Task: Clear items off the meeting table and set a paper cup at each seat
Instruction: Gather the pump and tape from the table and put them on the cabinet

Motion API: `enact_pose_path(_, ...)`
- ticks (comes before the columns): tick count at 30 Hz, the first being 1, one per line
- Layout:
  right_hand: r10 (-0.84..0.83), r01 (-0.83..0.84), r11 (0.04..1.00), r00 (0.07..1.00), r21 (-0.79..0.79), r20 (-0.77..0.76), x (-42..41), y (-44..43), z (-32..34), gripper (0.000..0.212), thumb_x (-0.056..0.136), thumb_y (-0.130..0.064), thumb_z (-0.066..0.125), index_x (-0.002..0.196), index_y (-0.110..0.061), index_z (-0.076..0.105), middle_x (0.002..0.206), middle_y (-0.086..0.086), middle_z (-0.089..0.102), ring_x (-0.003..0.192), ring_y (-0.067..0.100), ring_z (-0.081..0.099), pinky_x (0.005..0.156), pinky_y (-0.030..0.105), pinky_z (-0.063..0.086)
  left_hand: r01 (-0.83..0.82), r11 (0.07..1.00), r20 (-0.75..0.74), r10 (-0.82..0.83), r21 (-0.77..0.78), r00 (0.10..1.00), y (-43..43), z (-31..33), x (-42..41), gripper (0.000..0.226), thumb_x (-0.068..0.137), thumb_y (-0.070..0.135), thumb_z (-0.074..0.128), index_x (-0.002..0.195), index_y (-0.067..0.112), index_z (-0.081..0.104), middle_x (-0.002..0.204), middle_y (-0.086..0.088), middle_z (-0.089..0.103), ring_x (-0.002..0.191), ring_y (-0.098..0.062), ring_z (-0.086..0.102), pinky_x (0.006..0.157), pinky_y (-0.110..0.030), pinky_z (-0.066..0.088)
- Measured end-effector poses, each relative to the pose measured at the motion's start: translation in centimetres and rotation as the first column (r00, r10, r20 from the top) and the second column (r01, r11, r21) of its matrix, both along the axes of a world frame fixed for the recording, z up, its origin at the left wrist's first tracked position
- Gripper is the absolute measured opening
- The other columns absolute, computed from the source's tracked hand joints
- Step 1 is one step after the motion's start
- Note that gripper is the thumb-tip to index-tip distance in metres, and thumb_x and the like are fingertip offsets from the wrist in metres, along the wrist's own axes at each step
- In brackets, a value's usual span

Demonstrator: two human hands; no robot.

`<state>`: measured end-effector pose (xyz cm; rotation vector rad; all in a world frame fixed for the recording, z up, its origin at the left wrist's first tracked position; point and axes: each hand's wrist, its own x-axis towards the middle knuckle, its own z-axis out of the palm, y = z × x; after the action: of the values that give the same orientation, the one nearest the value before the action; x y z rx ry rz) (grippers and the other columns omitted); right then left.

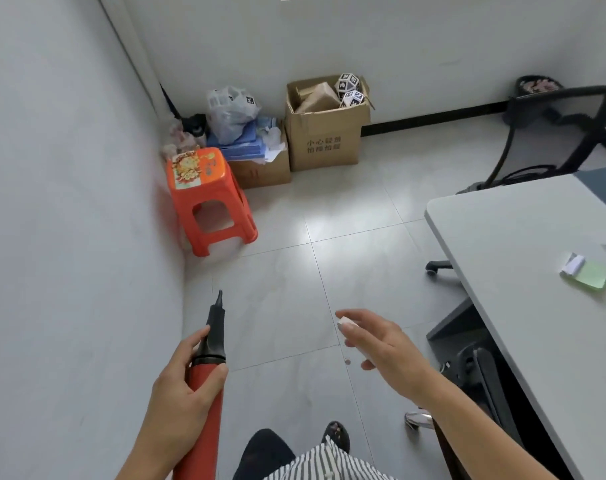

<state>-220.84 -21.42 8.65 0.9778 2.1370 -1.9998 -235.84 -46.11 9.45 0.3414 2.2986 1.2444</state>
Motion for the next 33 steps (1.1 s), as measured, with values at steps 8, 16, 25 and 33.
enact_pose_path(8, -0.252, 0.250, 0.968, 0.965, 0.037, 0.068, -4.3, 9.9, -1.6, 0.048, 0.078, -0.061, 0.052, 0.122, -0.042, 0.057, 0.117, -0.016, 0.062, 0.099, -0.001, 0.064, 0.079, 0.029, 0.059, 0.214, 0.977, 0.045, -0.213, -0.015, 0.976, 12.9, -2.3, -11.3, 0.052, 0.066, 0.033, 0.064, 0.111, 0.056, 0.052, 0.110, 0.007, 0.069, 0.094, -0.013, 0.067, 0.076, -0.025, 0.047)
enact_pose_path(16, -0.664, 0.662, 0.739, 0.747, -0.124, 0.032, -7.5, 17.6, 0.7, 0.038, 0.077, -0.049, 0.067, 0.114, -0.037, 0.064, 0.110, 0.004, 0.068, 0.100, 0.019, 0.069, 0.085, 0.040, 0.057, 0.598, 0.802, -0.020, -0.597, 0.020, 0.802, 31.9, -0.6, -22.0, 0.055, 0.083, 0.015, 0.072, 0.106, 0.058, 0.047, 0.099, 0.008, 0.068, 0.079, -0.018, 0.066, 0.059, -0.013, 0.050)
enact_pose_path(25, -0.977, 0.945, 0.204, 0.213, -0.256, 0.009, -4.5, 24.4, 0.3, 0.022, 0.097, -0.021, 0.052, 0.107, -0.012, 0.069, 0.083, 0.016, 0.070, 0.070, 0.024, 0.068, 0.058, 0.031, 0.056, 0.907, 0.421, -0.009, -0.907, 0.031, 0.421, 51.5, 0.3, -16.0, 0.057, 0.084, 0.017, 0.070, 0.118, 0.055, 0.043, 0.090, 0.005, 0.066, 0.064, -0.016, 0.062, 0.053, -0.020, 0.054)
enact_pose_path(33, -0.987, 0.983, -0.161, -0.157, -0.092, 0.044, 5.5, 38.3, -4.6, 0.010, 0.092, -0.021, 0.062, 0.090, -0.015, 0.069, 0.078, 0.004, 0.061, 0.060, 0.017, 0.049, 0.050, 0.027, 0.037, 0.969, 0.248, 0.027, -0.968, -0.003, 0.248, 64.2, 0.2, -7.2, 0.058, 0.084, 0.018, 0.071, 0.113, 0.059, 0.042, 0.088, 0.003, 0.067, 0.066, -0.020, 0.062, 0.057, -0.021, 0.054)
